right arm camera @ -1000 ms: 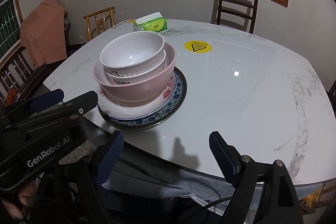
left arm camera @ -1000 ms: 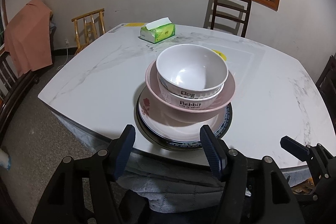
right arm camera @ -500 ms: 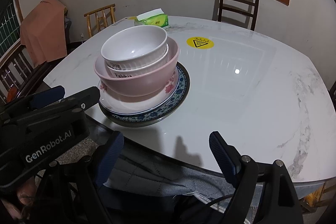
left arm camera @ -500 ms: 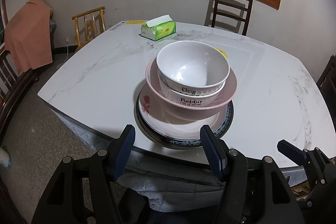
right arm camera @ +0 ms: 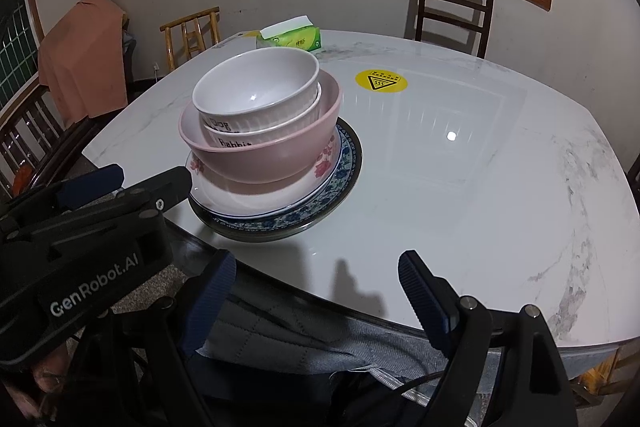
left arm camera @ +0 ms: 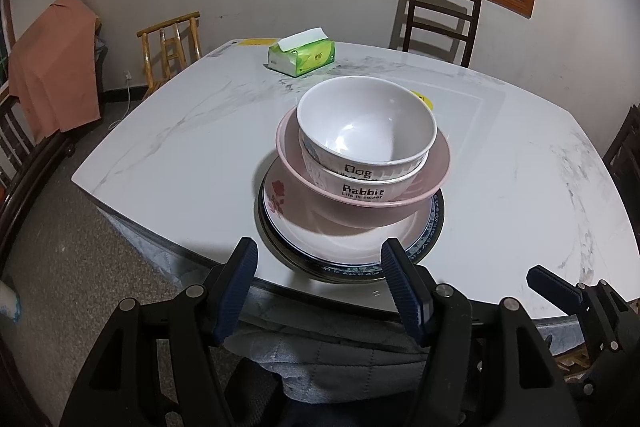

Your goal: Organize plates and bowls

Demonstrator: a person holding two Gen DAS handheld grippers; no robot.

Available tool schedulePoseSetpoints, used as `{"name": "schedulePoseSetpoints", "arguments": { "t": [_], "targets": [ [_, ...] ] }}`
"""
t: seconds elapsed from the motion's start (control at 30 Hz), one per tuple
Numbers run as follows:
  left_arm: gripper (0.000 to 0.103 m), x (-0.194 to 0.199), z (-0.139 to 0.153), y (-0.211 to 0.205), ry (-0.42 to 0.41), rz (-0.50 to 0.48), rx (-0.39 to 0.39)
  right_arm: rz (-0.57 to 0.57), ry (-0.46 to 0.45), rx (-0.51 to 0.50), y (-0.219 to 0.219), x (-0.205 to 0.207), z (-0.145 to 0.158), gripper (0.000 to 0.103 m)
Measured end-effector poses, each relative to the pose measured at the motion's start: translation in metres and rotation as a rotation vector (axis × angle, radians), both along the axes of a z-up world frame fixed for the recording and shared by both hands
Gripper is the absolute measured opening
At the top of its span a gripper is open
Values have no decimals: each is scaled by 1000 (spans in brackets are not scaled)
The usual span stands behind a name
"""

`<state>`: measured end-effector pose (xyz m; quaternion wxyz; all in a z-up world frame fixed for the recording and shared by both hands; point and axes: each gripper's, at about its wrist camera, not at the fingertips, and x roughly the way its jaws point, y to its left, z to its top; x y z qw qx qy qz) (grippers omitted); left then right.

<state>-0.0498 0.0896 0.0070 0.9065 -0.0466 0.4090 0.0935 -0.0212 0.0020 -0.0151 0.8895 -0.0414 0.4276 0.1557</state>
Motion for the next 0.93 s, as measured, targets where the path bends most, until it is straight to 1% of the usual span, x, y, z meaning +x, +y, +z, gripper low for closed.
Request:
{"name": "schedulePoseSetpoints", "arguments": {
  "t": [0.3, 0.43, 0.5, 0.93],
  "targets": [
    [62, 0, -1, 0, 2, -1, 0, -1, -1, -1, 0, -1, -1, 86],
    [64, -1, -1, -2, 1, -6, -1, -2, 1, 0, 0, -1, -2, 86],
    [67, -1, -2, -1, 2, -4, 1, -2, -1, 0, 0, -2, -2, 86],
    [68, 0, -4, -1, 12, -9, 2, -1, 0, -1, 0, -2, -3, 86]
  ]
}}
